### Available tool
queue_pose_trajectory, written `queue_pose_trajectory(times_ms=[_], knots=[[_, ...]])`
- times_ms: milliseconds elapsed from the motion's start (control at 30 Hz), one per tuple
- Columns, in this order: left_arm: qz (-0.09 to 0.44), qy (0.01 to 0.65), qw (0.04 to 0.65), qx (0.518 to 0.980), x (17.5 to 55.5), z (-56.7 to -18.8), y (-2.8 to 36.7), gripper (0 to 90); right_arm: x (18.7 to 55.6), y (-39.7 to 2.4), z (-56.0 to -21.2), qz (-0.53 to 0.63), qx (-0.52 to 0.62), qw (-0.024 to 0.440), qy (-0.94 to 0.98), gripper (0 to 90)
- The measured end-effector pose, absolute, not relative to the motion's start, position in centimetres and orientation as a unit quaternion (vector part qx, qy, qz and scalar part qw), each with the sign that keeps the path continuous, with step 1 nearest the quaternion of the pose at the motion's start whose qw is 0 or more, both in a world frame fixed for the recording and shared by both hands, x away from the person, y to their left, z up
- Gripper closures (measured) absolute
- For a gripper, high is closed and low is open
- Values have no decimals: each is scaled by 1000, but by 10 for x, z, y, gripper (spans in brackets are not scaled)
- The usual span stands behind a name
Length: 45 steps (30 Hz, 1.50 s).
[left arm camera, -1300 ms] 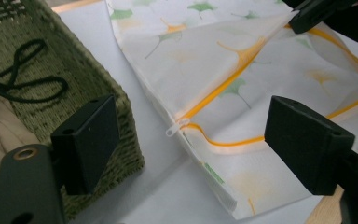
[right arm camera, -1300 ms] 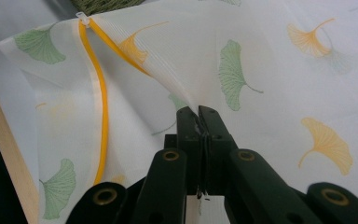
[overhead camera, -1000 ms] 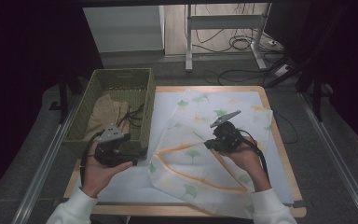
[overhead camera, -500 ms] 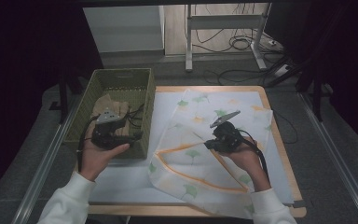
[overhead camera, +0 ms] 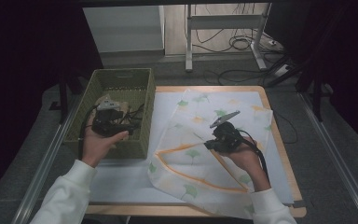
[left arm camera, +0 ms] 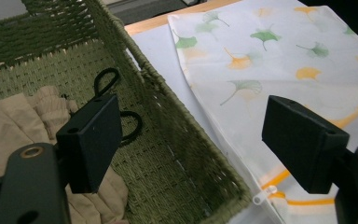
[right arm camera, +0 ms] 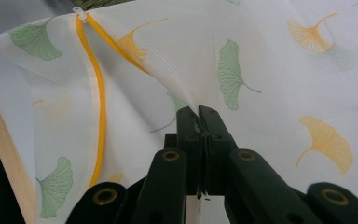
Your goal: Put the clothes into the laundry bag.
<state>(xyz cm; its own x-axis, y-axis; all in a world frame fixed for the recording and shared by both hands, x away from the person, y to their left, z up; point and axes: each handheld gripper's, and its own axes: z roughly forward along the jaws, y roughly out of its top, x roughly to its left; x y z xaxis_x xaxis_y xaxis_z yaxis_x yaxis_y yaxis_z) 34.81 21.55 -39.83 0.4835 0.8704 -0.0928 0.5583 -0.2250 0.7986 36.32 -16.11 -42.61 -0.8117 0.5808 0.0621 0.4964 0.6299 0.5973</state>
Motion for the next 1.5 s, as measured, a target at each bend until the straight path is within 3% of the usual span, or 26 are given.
queue_pose_trajectory(times_ms=[733, 1500], knots=[[195, 498, 373, 758, 394, -396, 222, 179, 364, -161, -428, 306, 299, 63, 902, 865], [172, 551, 333, 745, 437, -419, 240, 149, 364, -162, -427, 307, 298, 64, 902, 864]])
